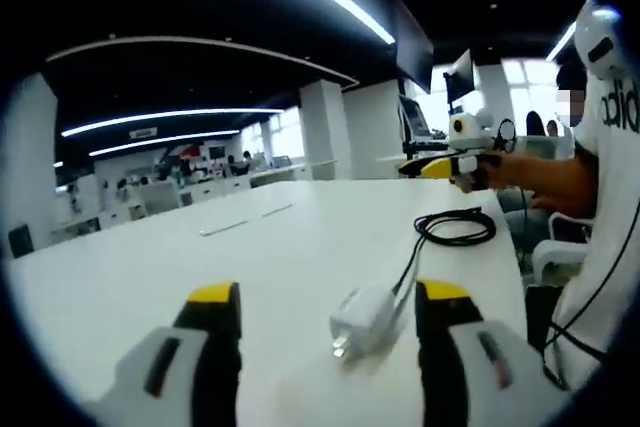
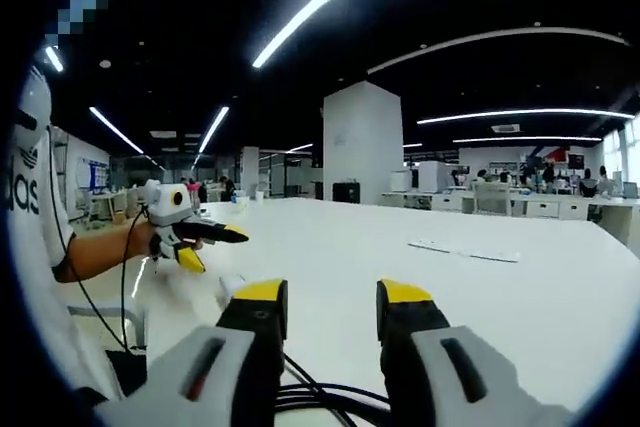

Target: Plug the desk Type‑C cable into the charger adapter.

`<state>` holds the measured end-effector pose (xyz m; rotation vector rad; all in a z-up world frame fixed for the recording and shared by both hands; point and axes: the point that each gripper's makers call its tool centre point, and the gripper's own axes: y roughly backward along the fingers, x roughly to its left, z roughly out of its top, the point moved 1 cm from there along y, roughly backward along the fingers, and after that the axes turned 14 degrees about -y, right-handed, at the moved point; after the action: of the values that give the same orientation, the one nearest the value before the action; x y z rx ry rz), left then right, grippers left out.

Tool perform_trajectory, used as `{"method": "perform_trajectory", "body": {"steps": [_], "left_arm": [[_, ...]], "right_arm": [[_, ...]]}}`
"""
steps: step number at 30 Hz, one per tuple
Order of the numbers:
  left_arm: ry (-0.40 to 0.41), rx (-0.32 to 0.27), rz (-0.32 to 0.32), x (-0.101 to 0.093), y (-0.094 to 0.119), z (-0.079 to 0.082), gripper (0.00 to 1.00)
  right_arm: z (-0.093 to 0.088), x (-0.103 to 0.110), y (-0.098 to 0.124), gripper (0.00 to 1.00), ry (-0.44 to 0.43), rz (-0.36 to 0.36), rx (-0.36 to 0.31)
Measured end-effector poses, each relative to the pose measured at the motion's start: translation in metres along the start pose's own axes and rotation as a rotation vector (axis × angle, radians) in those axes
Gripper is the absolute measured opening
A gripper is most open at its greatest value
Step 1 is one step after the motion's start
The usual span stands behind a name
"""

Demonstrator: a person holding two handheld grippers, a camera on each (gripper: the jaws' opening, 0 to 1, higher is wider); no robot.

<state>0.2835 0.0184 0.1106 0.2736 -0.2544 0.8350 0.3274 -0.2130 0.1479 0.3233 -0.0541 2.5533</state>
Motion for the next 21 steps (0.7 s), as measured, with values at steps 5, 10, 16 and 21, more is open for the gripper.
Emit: {"method": "perform_trajectory", "body": {"steps": [5,10,16,21], "left_arm": [[0.016,-0.006,0.01,-0.006,0.0,0.002,0.75],[-0.005,0.016,-0.004,-0.012,-0.004,0.0,0.73],[-0.027,0.031,-0.036,-0.02,-0.012,-0.005,0.68],[-0.044,0.045,-0.065,-0.017,-0.019,-0.013,0.64]], "right_arm": [[0.0,-0.008,0.012,0.43,0.034,-0.052,-0.006],[-0.013,-0.013,0.022,0.4,0.05,-0.072,0.041],[-0.036,-0.025,0.04,0.36,0.062,-0.109,0.118],[-0.051,-0.037,0.055,0.34,0.066,-0.147,0.188]]}}
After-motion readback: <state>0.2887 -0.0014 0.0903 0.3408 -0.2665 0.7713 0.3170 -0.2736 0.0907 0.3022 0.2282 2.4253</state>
